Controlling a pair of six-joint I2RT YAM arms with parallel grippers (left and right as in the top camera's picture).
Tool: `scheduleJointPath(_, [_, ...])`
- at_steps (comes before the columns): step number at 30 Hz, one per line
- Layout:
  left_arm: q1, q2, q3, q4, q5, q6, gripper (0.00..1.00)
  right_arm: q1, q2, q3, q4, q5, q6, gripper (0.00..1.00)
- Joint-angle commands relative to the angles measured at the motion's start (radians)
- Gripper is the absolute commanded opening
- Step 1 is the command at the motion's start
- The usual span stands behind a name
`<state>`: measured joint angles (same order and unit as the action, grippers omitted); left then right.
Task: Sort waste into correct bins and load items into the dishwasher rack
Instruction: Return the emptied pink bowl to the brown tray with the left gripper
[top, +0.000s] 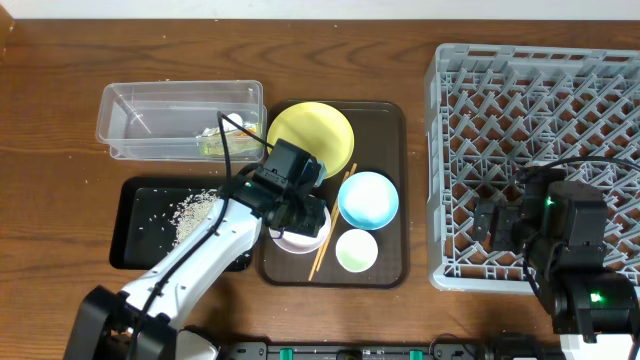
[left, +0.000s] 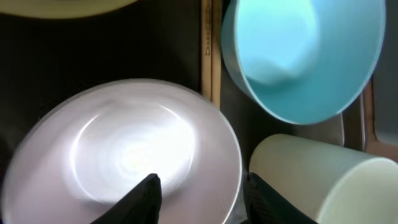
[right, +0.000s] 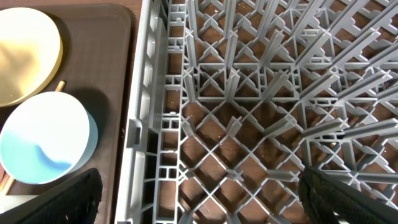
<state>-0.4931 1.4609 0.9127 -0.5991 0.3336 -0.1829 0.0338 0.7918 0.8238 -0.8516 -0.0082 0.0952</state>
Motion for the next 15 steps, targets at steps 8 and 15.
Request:
scheduleJointPath(8, [-0.091,-0.102,0.056,-0.005,0.016,0.009,0.5,-0.006,-0.002,0.018,-0.001,-0.004,0.005,0.99])
scheduleJointPath(15, [-0.196,-0.015,0.055,-0.005,-0.04,-0.003,0.5,-0.006,-0.002,0.018,-0.002,-0.004,0.005,0.99])
